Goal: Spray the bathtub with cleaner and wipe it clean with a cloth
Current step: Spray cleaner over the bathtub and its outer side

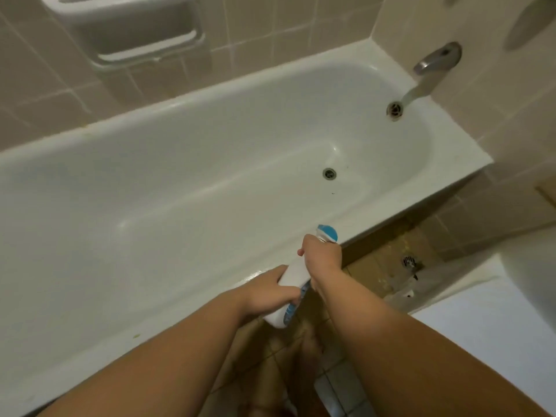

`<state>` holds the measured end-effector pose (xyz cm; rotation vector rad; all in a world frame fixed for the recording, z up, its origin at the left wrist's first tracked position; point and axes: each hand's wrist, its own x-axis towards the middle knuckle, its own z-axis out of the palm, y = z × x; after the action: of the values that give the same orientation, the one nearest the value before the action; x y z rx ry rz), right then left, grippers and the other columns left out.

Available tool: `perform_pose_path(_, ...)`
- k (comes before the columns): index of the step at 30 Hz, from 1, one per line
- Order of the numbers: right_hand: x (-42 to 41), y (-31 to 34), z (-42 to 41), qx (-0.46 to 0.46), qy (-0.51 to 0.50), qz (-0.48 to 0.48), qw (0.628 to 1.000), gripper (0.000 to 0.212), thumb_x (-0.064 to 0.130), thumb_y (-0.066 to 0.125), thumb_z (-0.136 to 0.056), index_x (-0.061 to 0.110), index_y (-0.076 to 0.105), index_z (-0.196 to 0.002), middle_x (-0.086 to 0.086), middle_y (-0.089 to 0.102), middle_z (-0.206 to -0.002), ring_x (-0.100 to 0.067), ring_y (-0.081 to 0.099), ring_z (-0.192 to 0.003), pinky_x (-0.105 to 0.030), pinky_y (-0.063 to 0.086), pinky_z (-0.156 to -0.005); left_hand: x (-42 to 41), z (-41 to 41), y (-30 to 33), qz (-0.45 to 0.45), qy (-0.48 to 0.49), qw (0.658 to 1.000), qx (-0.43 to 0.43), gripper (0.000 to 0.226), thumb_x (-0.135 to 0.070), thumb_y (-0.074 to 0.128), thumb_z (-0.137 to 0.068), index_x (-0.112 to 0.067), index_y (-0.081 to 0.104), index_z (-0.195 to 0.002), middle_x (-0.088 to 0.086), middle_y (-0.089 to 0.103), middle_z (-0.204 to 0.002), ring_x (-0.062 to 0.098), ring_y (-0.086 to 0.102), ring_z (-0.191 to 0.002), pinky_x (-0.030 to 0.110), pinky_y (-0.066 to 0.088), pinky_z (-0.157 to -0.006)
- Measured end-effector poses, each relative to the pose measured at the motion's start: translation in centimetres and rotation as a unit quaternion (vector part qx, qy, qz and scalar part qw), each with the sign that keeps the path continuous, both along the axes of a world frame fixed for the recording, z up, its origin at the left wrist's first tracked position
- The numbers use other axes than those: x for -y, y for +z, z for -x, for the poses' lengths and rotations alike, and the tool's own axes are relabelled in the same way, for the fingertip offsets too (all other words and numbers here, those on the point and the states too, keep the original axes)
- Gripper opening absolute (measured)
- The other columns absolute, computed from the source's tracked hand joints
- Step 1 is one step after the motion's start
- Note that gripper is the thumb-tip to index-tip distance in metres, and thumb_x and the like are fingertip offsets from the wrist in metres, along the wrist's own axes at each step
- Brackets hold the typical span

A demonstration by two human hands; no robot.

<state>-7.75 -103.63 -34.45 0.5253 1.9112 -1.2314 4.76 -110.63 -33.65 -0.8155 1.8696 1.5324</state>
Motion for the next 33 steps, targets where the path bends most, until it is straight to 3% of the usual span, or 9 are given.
perform_pose_path(4,-0.8,0.1,4.7,-0.011,-0.041,0.015,0.999,0.028,0.011,0.063,-0.083,0.011,0.057,-0.111,-0.016,0.066,-0.102,-0.031,0.066,-0.086,-0.037,0.057,-0.068,-0.4,5.1,-0.4,0.003,-0.030,1.000,-0.009,0.060,-0.039,0.068,-0.080,-0.037,0.044,-0.134,-0.003,0.063,-0.119,0.013,0.062,-0.105,0.043,0.054,-0.100)
perform_pose_path(10,-4.1,0.2,11.5,-0.033,-0.098,0.039,0.994,0.029,0.012,0.065,-0.081,0.009,0.058,-0.109,-0.015,0.068,-0.097,-0.033,0.070,-0.091,-0.045,0.061,-0.082,-2.8,12.5,0.2,0.003,-0.069,0.997,-0.022,0.065,-0.041,0.070,-0.082,-0.035,0.040,-0.139,-0.002,0.060,-0.122,0.016,0.060,-0.110,0.039,0.054,-0.100)
perform_pose_path(15,-7.2,0.5,16.4,-0.047,-0.139,0.034,0.989,0.037,0.018,0.068,-0.081,0.006,0.060,-0.115,-0.018,0.071,-0.102,-0.033,0.071,-0.091,-0.043,0.060,-0.081,-5.0,18.0,0.5,0.018,-0.086,0.996,-0.026,0.075,-0.045,0.066,-0.064,-0.038,0.044,-0.135,-0.004,0.062,-0.116,0.017,0.061,-0.107,0.040,0.054,-0.096)
perform_pose_path(18,-9.9,-0.1,18.7,-0.050,-0.163,0.006,0.985,0.042,0.025,0.070,-0.076,0.008,0.061,-0.113,-0.015,0.074,-0.098,-0.030,0.072,-0.086,-0.039,0.061,-0.072,-7.0,20.7,0.6,0.012,-0.127,0.991,-0.031,0.072,-0.045,0.068,-0.064,-0.041,0.046,-0.132,-0.007,0.062,-0.115,0.015,0.061,-0.107,0.037,0.054,-0.095)
perform_pose_path(22,-14.3,-0.7,21.2,-0.052,-0.196,-0.053,0.978,0.046,0.039,0.077,-0.080,0.016,0.056,-0.113,-0.009,0.069,-0.098,-0.023,0.069,-0.091,-0.044,0.062,-0.081,-9.6,24.0,-0.1,-0.007,-0.181,0.983,-0.039,0.055,-0.042,0.073,-0.074,-0.048,0.048,-0.123,-0.010,0.063,-0.112,0.015,0.062,-0.108,0.040,0.054,-0.099)
perform_pose_path(25,-16.9,-0.7,22.3,-0.066,-0.247,-0.041,0.966,0.051,0.033,0.077,-0.073,0.013,0.057,-0.115,-0.008,0.069,-0.098,-0.025,0.071,-0.090,-0.047,0.063,-0.083,-11.9,26.1,-0.5,-0.019,-0.212,0.976,-0.050,0.057,-0.035,0.073,-0.079,-0.046,0.047,-0.129,-0.011,0.063,-0.114,0.011,0.061,-0.109,0.036,0.053,-0.098)
perform_pose_path(28,-19.2,-1.5,22.8,-0.092,-0.272,-0.046,0.957,0.059,0.038,0.067,-0.059,0.013,0.061,-0.113,-0.009,0.072,-0.095,-0.027,0.073,-0.083,-0.044,0.064,-0.074,-13.9,27.6,-1.4,-0.019,-0.237,0.969,-0.062,0.057,-0.034,0.073,-0.080,-0.045,0.048,-0.130,-0.011,0.063,-0.115,0.010,0.060,-0.110,0.040,0.052,-0.102)
perform_pose_path(33,-22.0,-2.6,22.3,-0.092,-0.297,-0.034,0.950,0.050,0.028,0.067,-0.066,0.013,0.062,-0.114,-0.012,0.073,-0.093,-0.028,0.074,-0.083,-0.037,0.062,-0.068,-16.3,27.7,-2.5,-0.033,-0.271,0.960,-0.064,0.058,-0.039,0.072,-0.082,-0.048,0.042,-0.131,-0.011,0.060,-0.119,0.013,0.058,-0.113,0.042,0.051,-0.103)
